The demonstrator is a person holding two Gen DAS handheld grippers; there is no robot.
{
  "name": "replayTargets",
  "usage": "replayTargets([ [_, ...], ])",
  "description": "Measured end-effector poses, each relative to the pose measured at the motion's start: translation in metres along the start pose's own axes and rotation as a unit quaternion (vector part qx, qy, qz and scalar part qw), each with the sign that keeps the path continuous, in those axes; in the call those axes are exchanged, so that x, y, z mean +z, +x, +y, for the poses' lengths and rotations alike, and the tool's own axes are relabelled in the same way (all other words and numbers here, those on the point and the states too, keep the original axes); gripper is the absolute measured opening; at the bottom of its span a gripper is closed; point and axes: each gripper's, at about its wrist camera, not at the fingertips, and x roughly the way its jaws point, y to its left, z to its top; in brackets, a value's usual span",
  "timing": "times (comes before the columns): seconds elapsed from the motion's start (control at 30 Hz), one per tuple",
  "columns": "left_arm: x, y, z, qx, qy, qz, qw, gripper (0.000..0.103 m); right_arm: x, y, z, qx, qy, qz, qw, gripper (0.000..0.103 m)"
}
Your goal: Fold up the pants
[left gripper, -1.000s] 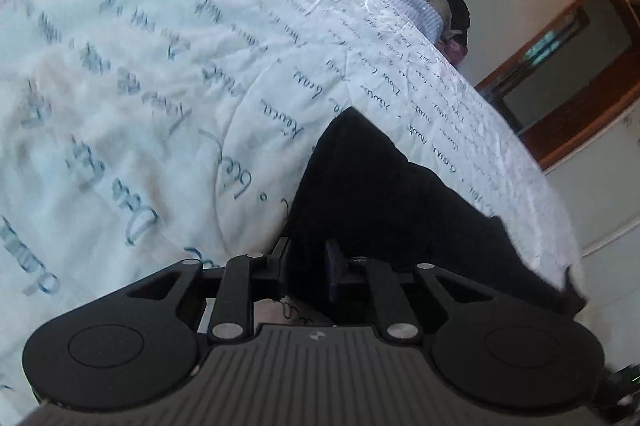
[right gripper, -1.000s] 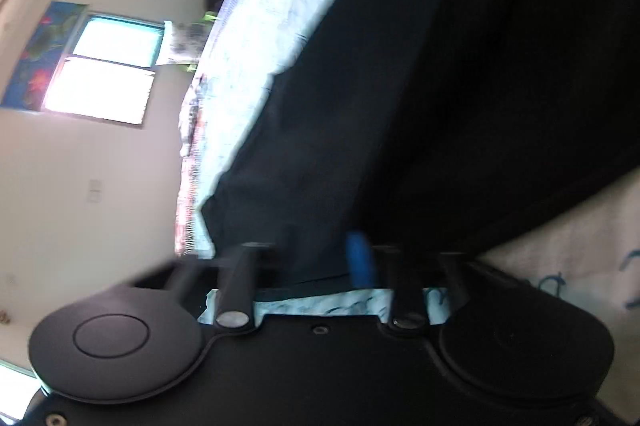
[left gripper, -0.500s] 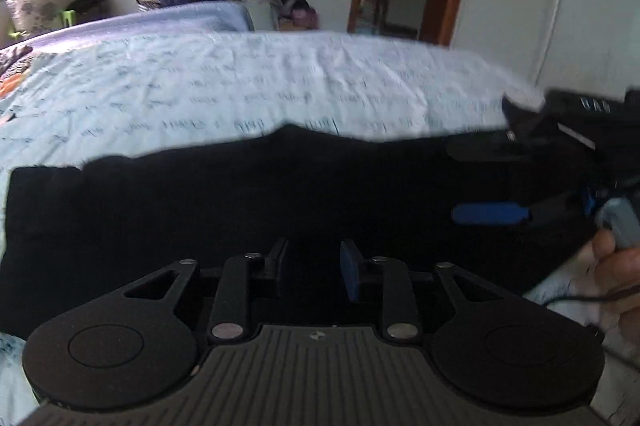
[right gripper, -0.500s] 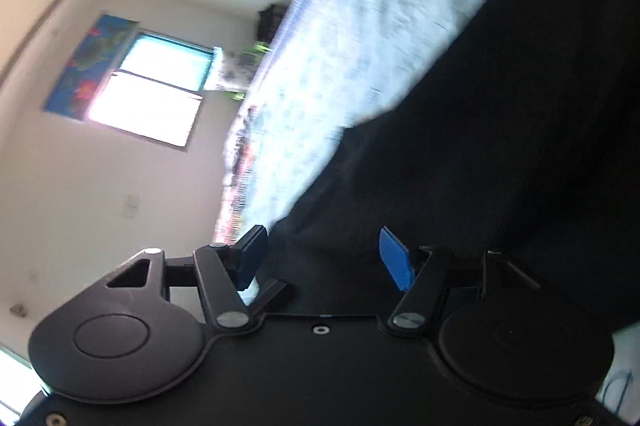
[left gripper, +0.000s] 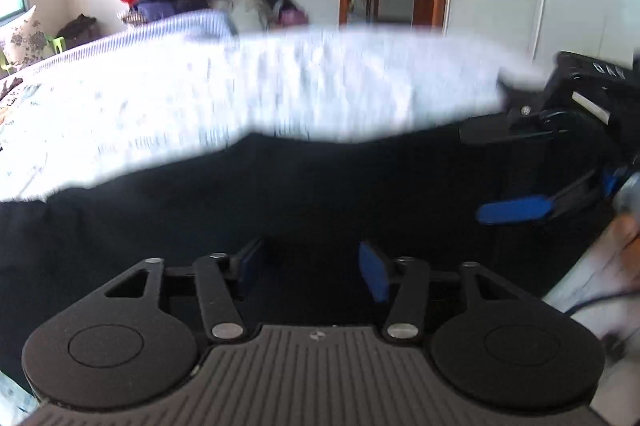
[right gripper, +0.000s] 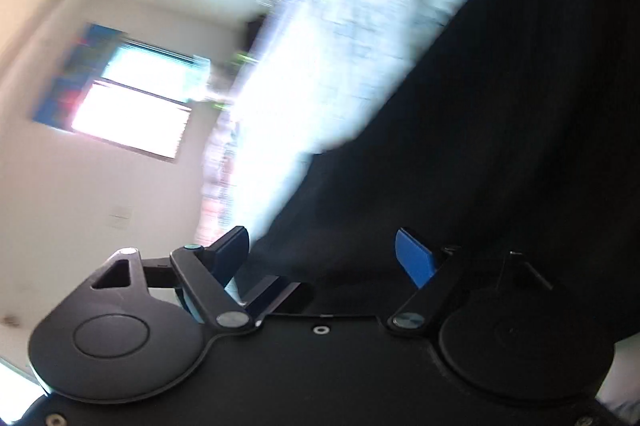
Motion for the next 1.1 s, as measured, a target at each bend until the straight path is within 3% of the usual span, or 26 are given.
replayTargets([
  [0.03,-0.010,0.000,-0.004,0.010,0.007,-0.023,0.9997,0.062,0.002,-0.008,-0.003,-0.005,-0.009,0.009,1.000,0.048],
  [0.07,-0.017,-0.002,-0.009,0.022,0.014,-0.043,0.9987,0.064,0.008,-0.016,-0.002,-0.011,-0.012,0.014,1.000,0.049],
  [0.13,-0.021,-0.004,-0.012,0.033,0.015,-0.055,0.9978,0.067,0.029,-0.040,0.014,-0.045,-0.049,-0.038,0.997,0.058],
  [0.23,-0.018,0.001,-0.002,0.041,-0.028,-0.043,0.9978,0.086,0.073,-0.071,0.039,-0.114,-0.134,-0.142,0.974,0.065],
  [0.27,-0.017,0.003,0.002,0.040,-0.042,-0.038,0.9976,0.090,0.090,-0.074,0.041,-0.133,-0.145,-0.157,0.968,0.069],
  [0.37,-0.016,0.004,0.008,0.030,-0.053,-0.037,0.9975,0.092,0.147,-0.057,0.037,-0.232,-0.159,-0.163,0.946,0.071],
  [0.47,-0.017,0.000,0.011,0.030,-0.051,-0.038,0.9976,0.093,0.187,-0.038,0.021,-0.309,-0.155,-0.137,0.928,0.071],
  [0.63,-0.018,-0.001,0.012,0.022,-0.056,-0.038,0.9975,0.096,0.204,-0.014,-0.011,-0.410,-0.168,-0.084,0.893,0.070],
  [0.7,-0.019,-0.002,0.013,0.019,-0.056,-0.038,0.9975,0.097,0.209,-0.008,-0.017,-0.433,-0.168,-0.072,0.882,0.061],
  [0.77,-0.019,-0.002,0.013,0.016,-0.056,-0.038,0.9976,0.098,0.209,-0.007,-0.016,-0.451,-0.179,-0.070,0.872,0.046],
  [0.8,-0.019,-0.002,0.013,0.015,-0.056,-0.038,0.9976,0.099,0.211,-0.009,-0.014,-0.455,-0.182,-0.066,0.869,0.045],
  [0.97,-0.020,-0.001,0.015,0.008,-0.058,-0.037,0.9976,0.101,0.214,-0.011,-0.015,-0.455,-0.174,-0.059,0.871,0.035],
  [1.1,-0.019,0.000,0.015,0.008,-0.058,-0.037,0.9976,0.102,0.219,-0.006,-0.018,-0.459,-0.163,-0.058,0.872,0.033],
])
